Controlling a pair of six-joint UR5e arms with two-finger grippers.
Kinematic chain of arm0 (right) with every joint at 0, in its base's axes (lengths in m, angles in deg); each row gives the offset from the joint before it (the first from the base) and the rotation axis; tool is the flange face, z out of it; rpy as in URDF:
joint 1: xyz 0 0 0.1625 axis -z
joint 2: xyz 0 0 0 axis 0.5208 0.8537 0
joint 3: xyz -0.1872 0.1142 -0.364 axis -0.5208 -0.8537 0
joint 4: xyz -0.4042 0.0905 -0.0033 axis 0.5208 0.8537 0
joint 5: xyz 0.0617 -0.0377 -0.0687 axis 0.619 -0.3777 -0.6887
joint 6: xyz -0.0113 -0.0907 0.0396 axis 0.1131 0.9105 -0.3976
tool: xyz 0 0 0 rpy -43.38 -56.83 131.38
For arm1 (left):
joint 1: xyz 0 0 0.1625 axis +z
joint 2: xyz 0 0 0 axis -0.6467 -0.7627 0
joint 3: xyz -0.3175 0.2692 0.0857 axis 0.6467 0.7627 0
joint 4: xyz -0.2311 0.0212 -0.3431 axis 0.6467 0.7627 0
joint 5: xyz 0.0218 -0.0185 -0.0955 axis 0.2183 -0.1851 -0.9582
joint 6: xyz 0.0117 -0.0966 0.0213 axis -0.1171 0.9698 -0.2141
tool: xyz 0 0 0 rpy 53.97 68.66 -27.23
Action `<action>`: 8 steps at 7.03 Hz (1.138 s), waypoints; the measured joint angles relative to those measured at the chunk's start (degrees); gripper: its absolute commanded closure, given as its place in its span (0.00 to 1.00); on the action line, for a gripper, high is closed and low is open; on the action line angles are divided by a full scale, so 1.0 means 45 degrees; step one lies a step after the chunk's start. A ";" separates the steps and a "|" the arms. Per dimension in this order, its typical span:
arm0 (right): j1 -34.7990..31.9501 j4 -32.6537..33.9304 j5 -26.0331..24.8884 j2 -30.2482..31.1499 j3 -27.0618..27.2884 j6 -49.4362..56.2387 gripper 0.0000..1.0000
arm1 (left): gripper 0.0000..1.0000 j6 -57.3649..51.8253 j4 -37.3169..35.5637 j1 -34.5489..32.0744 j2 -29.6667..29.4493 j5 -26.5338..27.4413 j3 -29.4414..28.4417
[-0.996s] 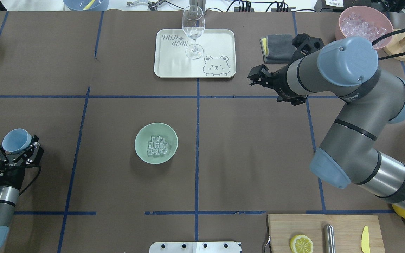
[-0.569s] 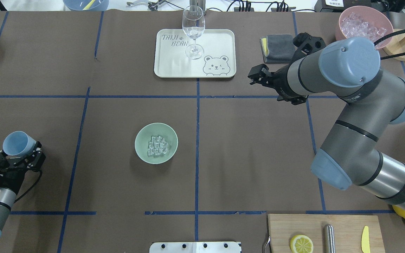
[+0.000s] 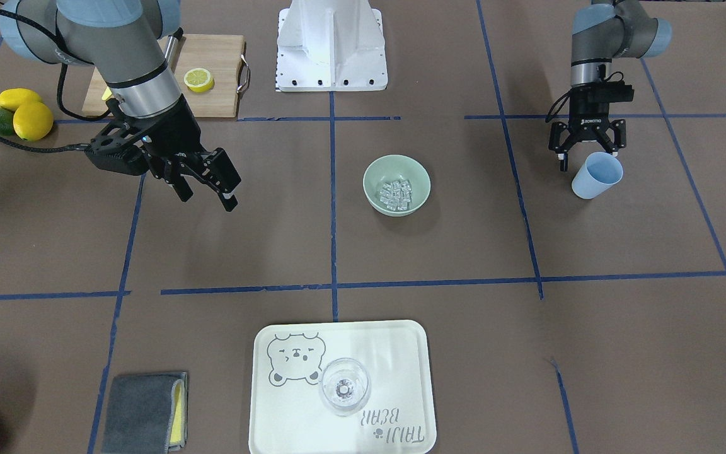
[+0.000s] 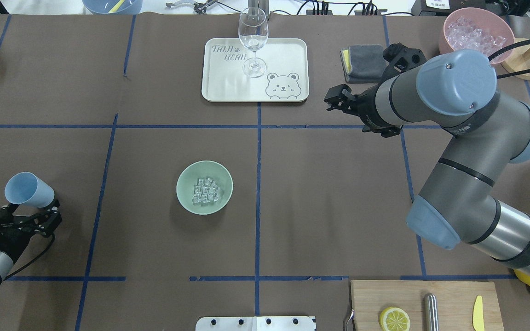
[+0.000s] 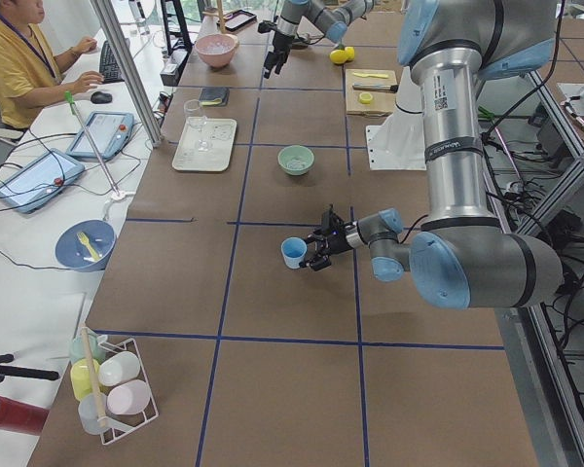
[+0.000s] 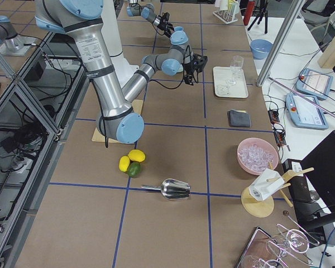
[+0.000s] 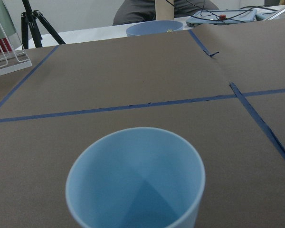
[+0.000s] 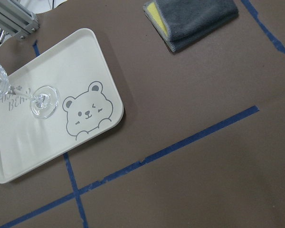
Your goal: Pour ice into bowl
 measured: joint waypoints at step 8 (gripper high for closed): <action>0.0002 -0.0005 0.0132 0.0020 -0.0065 0.0050 0.00 | 0.00 -0.7838 0.2607 -0.3351 0.2628 -0.6911 0.1585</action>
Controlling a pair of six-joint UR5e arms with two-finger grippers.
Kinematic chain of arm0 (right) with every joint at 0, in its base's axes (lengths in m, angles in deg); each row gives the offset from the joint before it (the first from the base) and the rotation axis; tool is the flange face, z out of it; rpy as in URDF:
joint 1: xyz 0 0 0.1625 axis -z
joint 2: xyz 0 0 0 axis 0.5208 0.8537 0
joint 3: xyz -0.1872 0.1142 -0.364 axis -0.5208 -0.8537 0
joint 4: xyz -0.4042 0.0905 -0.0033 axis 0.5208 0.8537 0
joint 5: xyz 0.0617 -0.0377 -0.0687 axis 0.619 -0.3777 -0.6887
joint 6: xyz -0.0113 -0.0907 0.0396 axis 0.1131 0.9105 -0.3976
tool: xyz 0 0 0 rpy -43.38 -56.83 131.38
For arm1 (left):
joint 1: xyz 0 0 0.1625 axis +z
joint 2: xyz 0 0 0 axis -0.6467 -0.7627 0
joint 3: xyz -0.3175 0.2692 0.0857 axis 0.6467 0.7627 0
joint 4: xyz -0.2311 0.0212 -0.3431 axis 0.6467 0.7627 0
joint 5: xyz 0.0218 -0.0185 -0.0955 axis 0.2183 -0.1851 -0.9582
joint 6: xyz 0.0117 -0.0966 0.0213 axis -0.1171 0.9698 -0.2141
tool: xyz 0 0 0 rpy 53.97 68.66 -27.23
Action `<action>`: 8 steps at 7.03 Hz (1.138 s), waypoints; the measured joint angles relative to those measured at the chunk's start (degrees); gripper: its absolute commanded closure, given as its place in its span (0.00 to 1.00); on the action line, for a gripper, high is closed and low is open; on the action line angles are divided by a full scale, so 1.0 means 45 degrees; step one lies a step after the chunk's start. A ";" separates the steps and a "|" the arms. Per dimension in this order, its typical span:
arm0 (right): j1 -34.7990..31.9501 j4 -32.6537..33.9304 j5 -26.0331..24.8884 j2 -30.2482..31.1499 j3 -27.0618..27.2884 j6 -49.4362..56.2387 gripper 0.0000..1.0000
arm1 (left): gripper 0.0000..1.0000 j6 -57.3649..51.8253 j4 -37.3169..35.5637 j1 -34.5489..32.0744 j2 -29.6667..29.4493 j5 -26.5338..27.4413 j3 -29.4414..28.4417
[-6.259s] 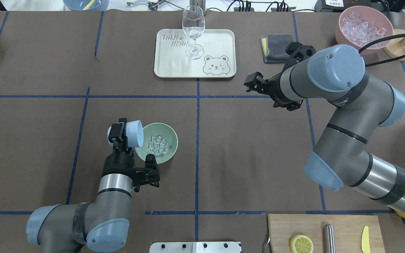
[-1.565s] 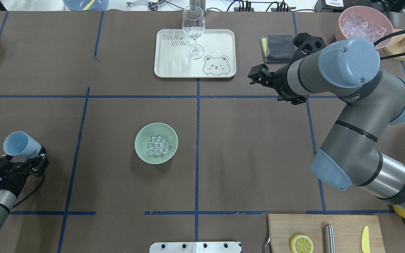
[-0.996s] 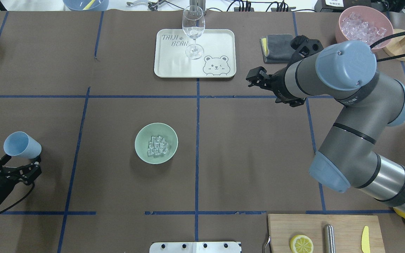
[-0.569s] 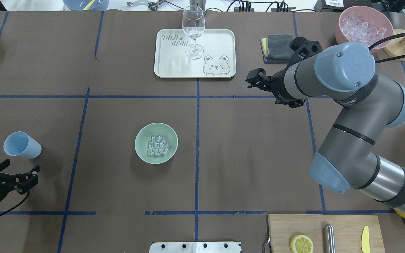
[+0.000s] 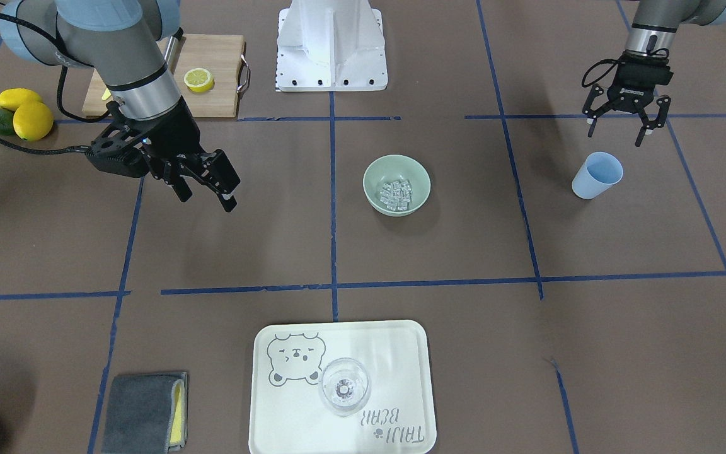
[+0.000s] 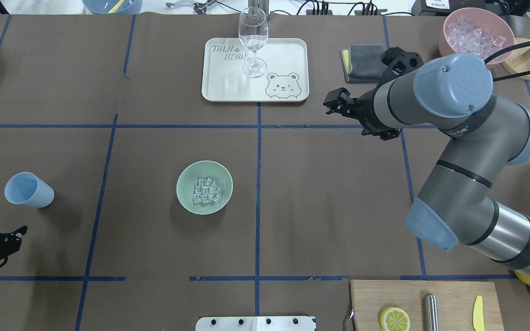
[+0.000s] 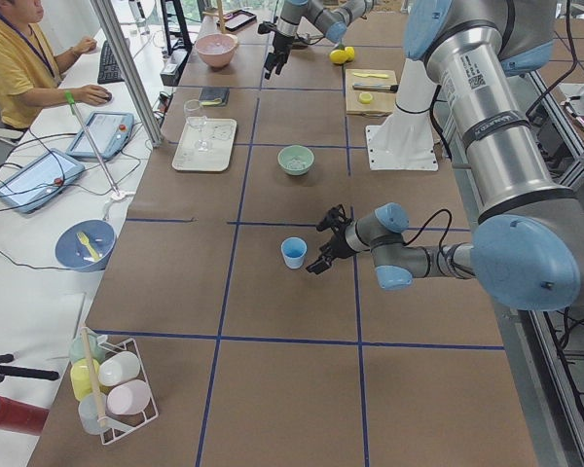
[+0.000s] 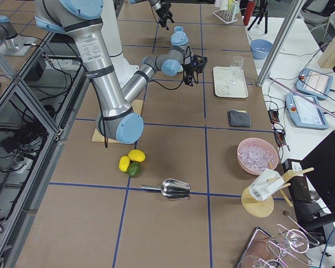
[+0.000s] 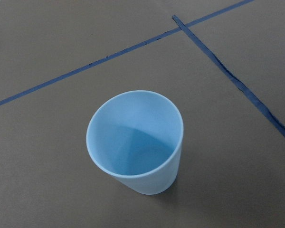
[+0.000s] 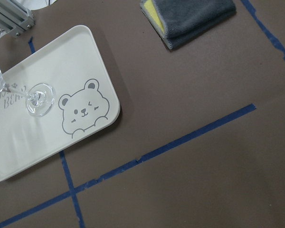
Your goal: Pour ice into bowl
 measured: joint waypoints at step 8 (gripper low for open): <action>0.3560 -0.0168 -0.1765 -0.3566 -0.3397 -0.2170 0.00 | 0.00 -0.5568 -0.1393 -0.8904 -0.3061 -0.8672 -0.2170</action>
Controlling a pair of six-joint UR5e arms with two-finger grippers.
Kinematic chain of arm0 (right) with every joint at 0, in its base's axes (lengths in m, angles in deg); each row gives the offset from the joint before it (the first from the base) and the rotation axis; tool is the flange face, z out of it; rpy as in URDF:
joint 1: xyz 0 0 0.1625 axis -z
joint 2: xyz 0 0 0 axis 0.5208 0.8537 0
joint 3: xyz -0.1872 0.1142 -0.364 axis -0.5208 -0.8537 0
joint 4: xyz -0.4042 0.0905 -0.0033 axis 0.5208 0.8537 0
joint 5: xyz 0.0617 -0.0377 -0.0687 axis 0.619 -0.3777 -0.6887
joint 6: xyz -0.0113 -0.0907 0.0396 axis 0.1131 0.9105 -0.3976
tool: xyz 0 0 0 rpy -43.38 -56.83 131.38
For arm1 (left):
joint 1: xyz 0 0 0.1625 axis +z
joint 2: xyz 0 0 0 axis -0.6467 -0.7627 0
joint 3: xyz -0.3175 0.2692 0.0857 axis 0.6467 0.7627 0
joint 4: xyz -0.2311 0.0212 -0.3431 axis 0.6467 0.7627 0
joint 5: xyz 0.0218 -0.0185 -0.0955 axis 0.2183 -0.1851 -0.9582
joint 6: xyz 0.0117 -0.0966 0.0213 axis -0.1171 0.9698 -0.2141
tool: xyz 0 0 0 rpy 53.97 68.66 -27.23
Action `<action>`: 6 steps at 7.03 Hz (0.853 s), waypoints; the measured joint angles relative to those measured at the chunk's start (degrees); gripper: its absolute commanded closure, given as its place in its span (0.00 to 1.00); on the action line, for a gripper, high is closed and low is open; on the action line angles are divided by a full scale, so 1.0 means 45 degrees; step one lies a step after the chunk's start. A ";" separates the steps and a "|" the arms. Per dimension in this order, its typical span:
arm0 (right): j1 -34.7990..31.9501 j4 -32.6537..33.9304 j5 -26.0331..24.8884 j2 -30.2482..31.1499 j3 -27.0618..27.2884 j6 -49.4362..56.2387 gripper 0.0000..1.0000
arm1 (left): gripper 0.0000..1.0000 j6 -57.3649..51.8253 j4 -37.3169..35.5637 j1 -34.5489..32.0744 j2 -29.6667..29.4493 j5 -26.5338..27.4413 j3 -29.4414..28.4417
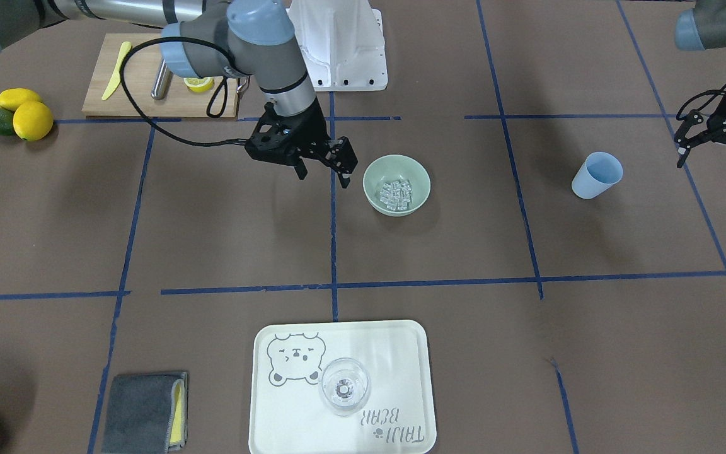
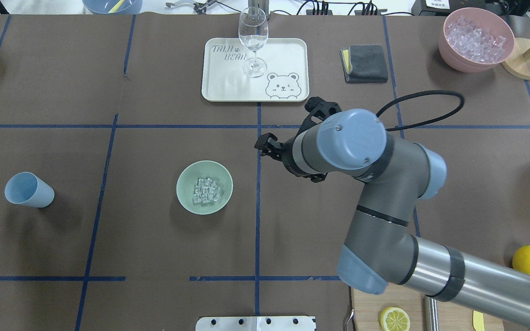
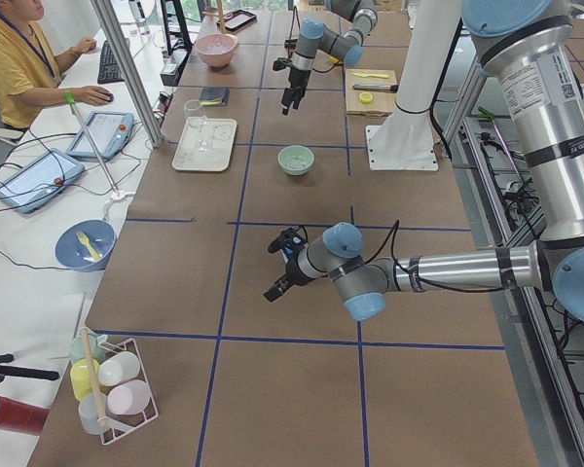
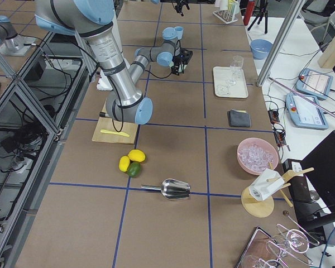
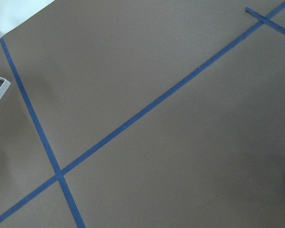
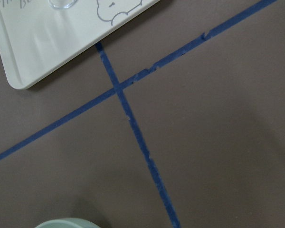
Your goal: Pour ice into bowl
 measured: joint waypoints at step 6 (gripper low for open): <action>0.1400 -0.0003 -0.1657 -0.1701 -0.2563 0.0363 1.00 | 0.00 0.0102 -0.0059 -0.0165 -0.0135 -0.0167 0.0117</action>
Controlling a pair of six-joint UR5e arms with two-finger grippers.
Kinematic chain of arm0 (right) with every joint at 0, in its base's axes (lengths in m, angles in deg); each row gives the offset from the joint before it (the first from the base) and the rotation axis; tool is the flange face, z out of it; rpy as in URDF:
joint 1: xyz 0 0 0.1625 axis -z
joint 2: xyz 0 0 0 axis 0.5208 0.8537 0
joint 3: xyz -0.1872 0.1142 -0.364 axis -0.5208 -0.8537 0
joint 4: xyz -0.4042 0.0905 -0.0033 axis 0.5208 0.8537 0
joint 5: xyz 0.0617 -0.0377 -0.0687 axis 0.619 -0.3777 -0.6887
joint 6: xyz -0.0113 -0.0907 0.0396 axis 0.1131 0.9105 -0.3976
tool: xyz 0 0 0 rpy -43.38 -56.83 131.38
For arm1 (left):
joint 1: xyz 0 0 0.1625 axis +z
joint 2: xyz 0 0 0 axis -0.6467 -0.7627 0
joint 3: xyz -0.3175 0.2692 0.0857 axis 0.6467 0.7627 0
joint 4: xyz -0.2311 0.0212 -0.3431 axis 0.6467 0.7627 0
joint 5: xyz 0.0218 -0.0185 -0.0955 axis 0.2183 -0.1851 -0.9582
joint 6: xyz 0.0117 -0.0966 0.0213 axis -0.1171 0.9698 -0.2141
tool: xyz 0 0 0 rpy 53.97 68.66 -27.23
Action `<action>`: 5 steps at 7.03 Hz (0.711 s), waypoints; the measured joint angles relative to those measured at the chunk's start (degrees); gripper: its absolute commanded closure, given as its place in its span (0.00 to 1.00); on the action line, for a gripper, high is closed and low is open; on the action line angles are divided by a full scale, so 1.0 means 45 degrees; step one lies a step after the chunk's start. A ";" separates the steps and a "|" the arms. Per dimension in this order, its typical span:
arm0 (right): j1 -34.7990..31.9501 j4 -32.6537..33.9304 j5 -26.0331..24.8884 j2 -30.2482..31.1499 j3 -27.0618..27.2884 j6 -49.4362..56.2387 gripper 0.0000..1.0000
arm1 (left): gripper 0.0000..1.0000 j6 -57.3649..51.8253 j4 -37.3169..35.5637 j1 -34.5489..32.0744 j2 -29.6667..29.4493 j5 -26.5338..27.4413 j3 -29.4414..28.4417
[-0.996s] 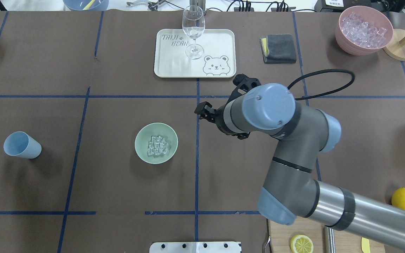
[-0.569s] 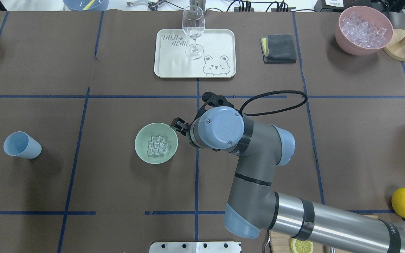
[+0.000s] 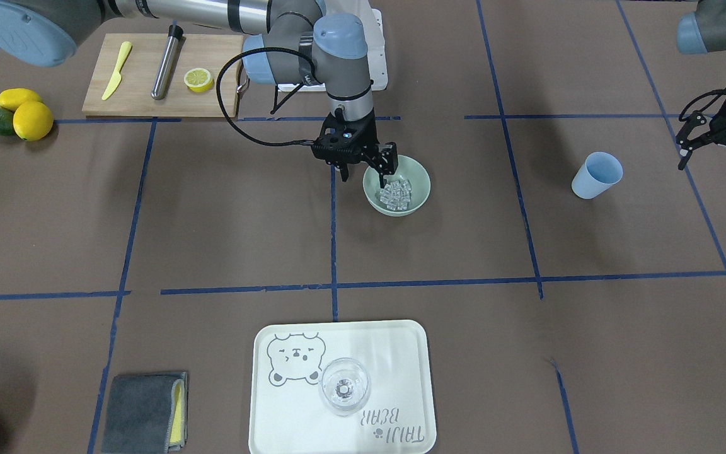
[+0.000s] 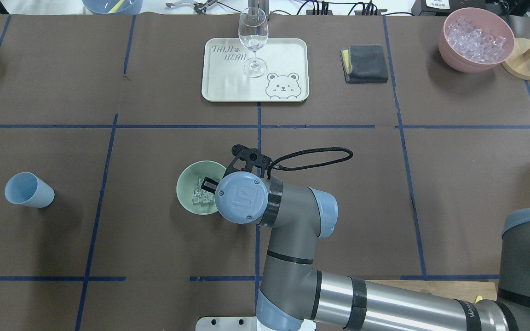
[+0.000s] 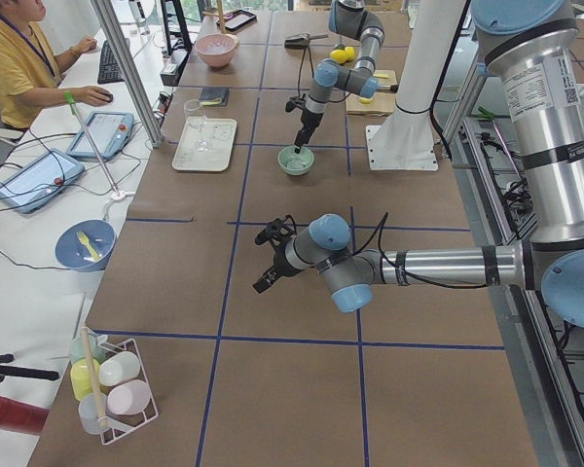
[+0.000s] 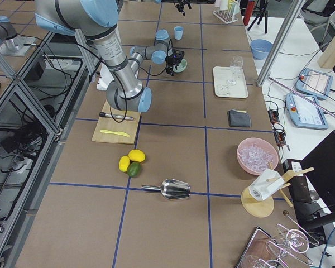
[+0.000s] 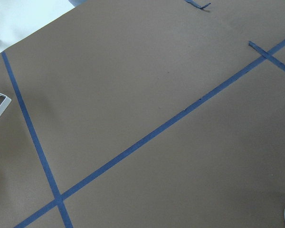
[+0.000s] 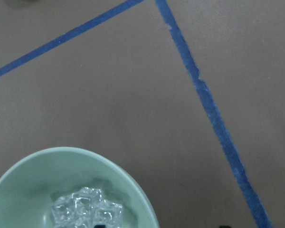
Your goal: Pour ice into bowl
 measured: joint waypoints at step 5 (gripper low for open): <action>-0.0361 -0.0474 0.0479 0.0367 0.0784 0.1020 1.00 | 0.00 0.0000 0.0060 -0.0001 0.0003 0.0000 -0.0034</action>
